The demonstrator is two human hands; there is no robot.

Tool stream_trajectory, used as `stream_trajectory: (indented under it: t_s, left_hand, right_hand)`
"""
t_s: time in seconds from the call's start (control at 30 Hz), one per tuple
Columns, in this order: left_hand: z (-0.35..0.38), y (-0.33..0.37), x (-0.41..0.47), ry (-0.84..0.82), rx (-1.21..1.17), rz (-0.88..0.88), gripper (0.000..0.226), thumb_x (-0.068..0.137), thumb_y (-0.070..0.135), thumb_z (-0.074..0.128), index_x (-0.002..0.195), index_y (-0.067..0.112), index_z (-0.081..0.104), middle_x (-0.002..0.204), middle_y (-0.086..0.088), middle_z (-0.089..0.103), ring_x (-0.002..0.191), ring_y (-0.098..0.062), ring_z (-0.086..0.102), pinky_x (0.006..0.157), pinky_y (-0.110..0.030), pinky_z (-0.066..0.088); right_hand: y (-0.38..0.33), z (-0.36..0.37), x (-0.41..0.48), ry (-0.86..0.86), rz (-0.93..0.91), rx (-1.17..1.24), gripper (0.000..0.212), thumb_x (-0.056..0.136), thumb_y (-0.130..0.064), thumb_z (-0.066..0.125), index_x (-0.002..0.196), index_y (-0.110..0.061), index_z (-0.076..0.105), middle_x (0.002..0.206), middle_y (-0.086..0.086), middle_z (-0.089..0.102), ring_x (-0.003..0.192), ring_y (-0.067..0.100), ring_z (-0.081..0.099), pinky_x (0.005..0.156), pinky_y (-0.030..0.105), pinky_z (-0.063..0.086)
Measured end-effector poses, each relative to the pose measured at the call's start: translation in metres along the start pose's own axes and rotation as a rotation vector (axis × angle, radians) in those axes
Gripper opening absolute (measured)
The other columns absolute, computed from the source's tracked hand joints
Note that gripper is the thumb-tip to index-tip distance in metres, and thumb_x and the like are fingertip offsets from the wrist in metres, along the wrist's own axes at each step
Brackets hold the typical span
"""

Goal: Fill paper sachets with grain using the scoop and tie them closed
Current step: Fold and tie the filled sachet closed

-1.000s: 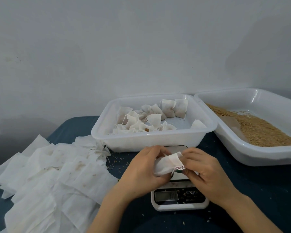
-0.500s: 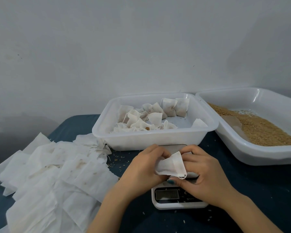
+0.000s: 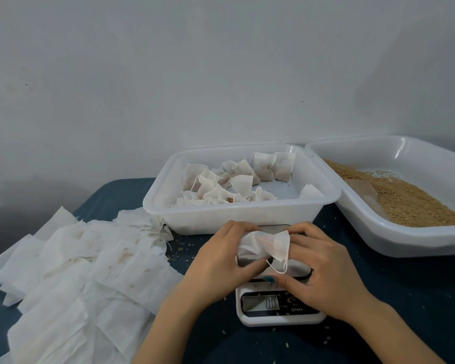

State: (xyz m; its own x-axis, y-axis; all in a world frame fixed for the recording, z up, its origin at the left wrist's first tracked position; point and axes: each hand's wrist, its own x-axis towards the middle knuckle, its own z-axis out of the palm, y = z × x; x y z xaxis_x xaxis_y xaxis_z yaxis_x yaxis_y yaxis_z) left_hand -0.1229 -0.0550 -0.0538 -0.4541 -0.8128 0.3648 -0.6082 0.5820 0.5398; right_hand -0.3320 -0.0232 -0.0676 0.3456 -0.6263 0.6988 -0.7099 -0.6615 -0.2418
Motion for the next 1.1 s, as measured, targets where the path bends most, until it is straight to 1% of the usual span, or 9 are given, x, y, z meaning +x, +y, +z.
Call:
stream_trajectory:
  t_s: [0.17, 0.23, 0.4, 0.53, 0.63, 0.83, 0.93, 1.03, 1.1]
  left_hand:
    - [-0.001, 0.004, 0.001, 0.031, 0.028, 0.060, 0.040, 0.077, 0.040, 0.074, 0.115, 0.034, 0.061, 0.115, 0.020, 0.052, 0.113, 0.000, 0.049, 0.093, -0.012, 0.038]
    - [-0.001, 0.004, 0.000, 0.010, 0.023, 0.095, 0.039, 0.076, 0.038, 0.075, 0.113, 0.033, 0.063, 0.113, 0.020, 0.056, 0.110, -0.001, 0.051, 0.092, -0.012, 0.039]
    - [0.005, 0.003, -0.002, -0.058, 0.047, 0.094, 0.032, 0.076, 0.048, 0.065, 0.104, 0.035, 0.056, 0.100, 0.021, 0.059, 0.093, 0.000, 0.053, 0.077, -0.021, 0.045]
    - [0.005, 0.000, -0.001, -0.077, 0.072, 0.098, 0.031, 0.073, 0.053, 0.057, 0.099, 0.036, 0.052, 0.089, 0.022, 0.055, 0.083, 0.000, 0.051, 0.067, -0.016, 0.039]
    - [0.004, -0.002, -0.001, -0.080, 0.075, 0.102, 0.031, 0.073, 0.052, 0.059, 0.099, 0.034, 0.055, 0.089, 0.021, 0.055, 0.083, -0.002, 0.051, 0.066, -0.017, 0.039]
    - [0.002, -0.003, 0.000, -0.031, 0.040, 0.087, 0.022, 0.078, 0.043, 0.071, 0.094, 0.034, 0.058, 0.088, 0.017, 0.061, 0.083, -0.005, 0.054, 0.065, -0.021, 0.039]
    - [0.001, -0.002, 0.000, 0.015, -0.071, 0.063, 0.021, 0.076, 0.047, 0.066, 0.090, 0.034, 0.059, 0.087, 0.018, 0.062, 0.081, -0.007, 0.057, 0.064, -0.020, 0.040]
    - [0.001, -0.001, 0.001, 0.058, -0.171, 0.005, 0.024, 0.072, 0.051, 0.066, 0.090, 0.037, 0.059, 0.089, 0.019, 0.064, 0.082, -0.007, 0.059, 0.065, -0.019, 0.043]
    - [0.001, -0.001, 0.002, 0.076, -0.237, -0.017, 0.024, 0.072, 0.050, 0.067, 0.090, 0.038, 0.059, 0.088, 0.019, 0.065, 0.080, -0.005, 0.059, 0.065, -0.015, 0.043]
  right_hand:
    - [-0.001, 0.000, -0.001, -0.048, -0.023, -0.033, 0.028, 0.084, -0.052, 0.068, 0.100, -0.029, 0.074, 0.092, -0.021, 0.066, 0.101, 0.009, 0.057, 0.061, 0.030, 0.052]
    - [-0.002, 0.000, -0.002, -0.077, -0.045, -0.045, 0.029, 0.085, -0.052, 0.068, 0.100, -0.029, 0.075, 0.091, -0.021, 0.067, 0.101, 0.009, 0.057, 0.058, 0.030, 0.051]
    - [-0.005, 0.001, -0.003, -0.111, -0.110, -0.090, 0.027, 0.086, -0.049, 0.067, 0.106, -0.032, 0.074, 0.088, -0.021, 0.066, 0.100, 0.010, 0.058, 0.054, 0.027, 0.048]
    - [-0.005, 0.001, -0.003, -0.106, -0.117, -0.089, 0.024, 0.084, -0.047, 0.072, 0.102, -0.031, 0.075, 0.087, -0.021, 0.067, 0.101, 0.011, 0.058, 0.055, 0.030, 0.049]
    - [-0.004, 0.001, -0.003, -0.094, -0.132, -0.086, 0.027, 0.085, -0.050, 0.072, 0.105, -0.033, 0.074, 0.092, -0.021, 0.068, 0.104, 0.009, 0.057, 0.059, 0.028, 0.050]
    - [-0.003, -0.002, -0.002, 0.126, -0.112, -0.042, 0.030, 0.083, -0.053, 0.074, 0.087, -0.023, 0.076, 0.090, -0.013, 0.070, 0.099, 0.013, 0.060, 0.071, 0.028, 0.050]
    - [-0.002, -0.007, 0.000, 0.279, -0.069, 0.078, 0.030, 0.092, -0.044, 0.061, 0.089, -0.020, 0.079, 0.086, -0.010, 0.070, 0.089, 0.016, 0.059, 0.071, 0.032, 0.047]
    - [0.001, -0.012, 0.003, 0.373, 0.033, 0.110, 0.036, 0.100, -0.036, 0.047, 0.085, -0.020, 0.075, 0.081, -0.011, 0.070, 0.084, 0.015, 0.060, 0.070, 0.030, 0.046]
    - [0.006, -0.013, 0.006, 0.393, 0.173, 0.063, 0.028, 0.097, -0.031, 0.048, 0.090, -0.023, 0.073, 0.082, -0.014, 0.068, 0.087, 0.007, 0.058, 0.072, 0.021, 0.045]
